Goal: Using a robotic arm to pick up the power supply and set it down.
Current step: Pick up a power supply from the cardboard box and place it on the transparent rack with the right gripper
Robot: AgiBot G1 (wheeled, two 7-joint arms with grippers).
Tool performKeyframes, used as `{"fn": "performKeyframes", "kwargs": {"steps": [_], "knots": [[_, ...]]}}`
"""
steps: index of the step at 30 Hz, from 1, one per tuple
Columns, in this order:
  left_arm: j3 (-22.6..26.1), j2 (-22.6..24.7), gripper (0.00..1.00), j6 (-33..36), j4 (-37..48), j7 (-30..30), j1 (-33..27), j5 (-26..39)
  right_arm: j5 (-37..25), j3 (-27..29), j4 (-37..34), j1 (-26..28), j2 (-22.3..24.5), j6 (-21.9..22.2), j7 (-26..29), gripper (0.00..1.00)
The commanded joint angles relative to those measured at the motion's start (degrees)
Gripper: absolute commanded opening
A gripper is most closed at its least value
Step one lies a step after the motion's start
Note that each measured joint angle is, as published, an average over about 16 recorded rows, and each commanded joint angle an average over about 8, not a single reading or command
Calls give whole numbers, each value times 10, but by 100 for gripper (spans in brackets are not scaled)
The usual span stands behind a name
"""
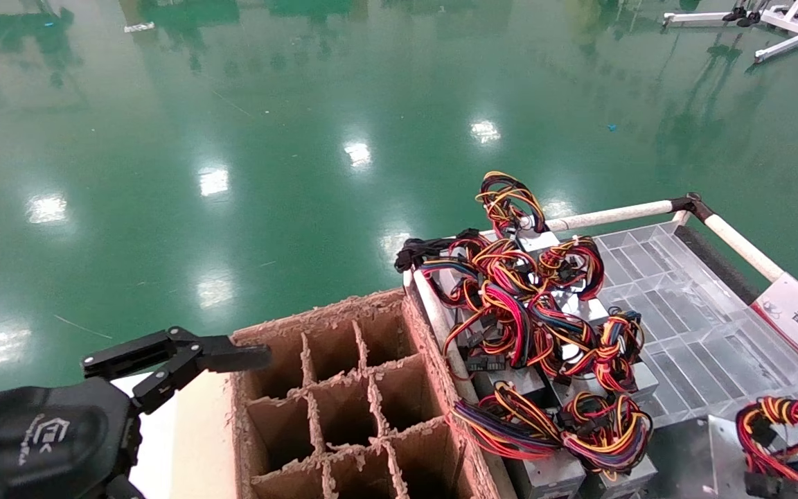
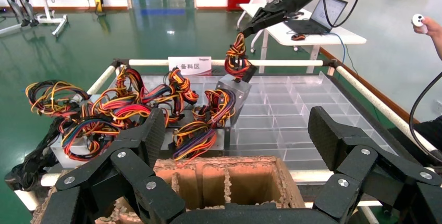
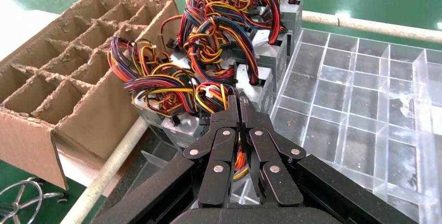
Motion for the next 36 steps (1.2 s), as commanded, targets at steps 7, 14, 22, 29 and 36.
{"fn": "performKeyframes", "kwargs": {"steps": [7,14,22,29,36], "knots": [[0,0,100,0,0,0,0,0,-37,4,-14,26,-10,2,6,0],[0,0,100,0,0,0,0,0,-73,4,-20,53,-34,2,15,0],[0,0,100,0,0,0,0,0,-105,-2,-30,80,-59,1,29,0],[0,0,100,0,0,0,0,0,-104,-9,-53,81,-71,1,32,0],[0,0,100,0,0,0,0,0,-88,-10,-83,71,-81,3,25,0]]}}
